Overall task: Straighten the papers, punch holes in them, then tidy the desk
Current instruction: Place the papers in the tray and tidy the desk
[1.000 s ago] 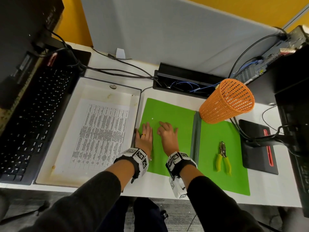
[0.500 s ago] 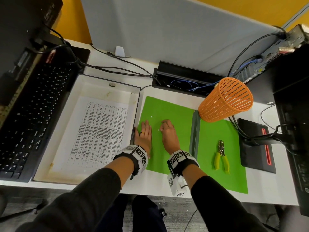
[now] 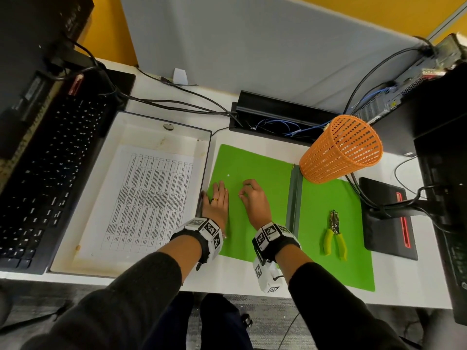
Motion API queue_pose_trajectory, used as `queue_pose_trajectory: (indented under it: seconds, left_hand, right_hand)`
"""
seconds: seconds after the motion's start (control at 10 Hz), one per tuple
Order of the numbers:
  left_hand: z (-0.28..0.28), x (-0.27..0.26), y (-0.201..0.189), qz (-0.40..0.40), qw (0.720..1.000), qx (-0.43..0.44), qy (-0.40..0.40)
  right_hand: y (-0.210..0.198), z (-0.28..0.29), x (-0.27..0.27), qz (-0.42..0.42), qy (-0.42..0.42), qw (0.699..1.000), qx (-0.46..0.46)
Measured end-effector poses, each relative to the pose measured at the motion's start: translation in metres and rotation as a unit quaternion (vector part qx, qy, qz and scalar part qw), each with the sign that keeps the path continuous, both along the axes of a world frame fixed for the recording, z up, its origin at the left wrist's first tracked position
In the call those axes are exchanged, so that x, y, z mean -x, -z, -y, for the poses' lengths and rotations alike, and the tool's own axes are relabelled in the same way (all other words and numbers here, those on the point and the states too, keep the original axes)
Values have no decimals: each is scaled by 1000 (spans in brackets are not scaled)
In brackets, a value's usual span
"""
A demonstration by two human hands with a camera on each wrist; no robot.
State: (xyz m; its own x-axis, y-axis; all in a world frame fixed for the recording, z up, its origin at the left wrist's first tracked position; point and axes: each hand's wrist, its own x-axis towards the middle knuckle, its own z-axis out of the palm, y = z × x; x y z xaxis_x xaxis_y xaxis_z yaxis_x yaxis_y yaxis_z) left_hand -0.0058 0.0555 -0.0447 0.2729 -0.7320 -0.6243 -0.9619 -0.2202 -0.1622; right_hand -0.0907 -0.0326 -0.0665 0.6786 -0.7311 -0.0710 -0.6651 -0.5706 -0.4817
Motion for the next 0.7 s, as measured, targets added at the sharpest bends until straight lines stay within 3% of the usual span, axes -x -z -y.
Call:
queue_pose_trajectory:
  seconds: [0.2, 0.4, 0.7]
  left_hand:
    - [1, 0, 1, -1, 1000, -4, -3]
    - [1, -1, 1, -5, 1000, -8, -5]
    - [2, 0, 0, -8, 1000, -12, -10]
  right_hand:
    - [2, 2, 1, -14, -4, 1000, 10]
    - [0, -2, -3, -100, -32, 993, 55]
    - [-3, -1, -6, -119, -40, 991, 54]
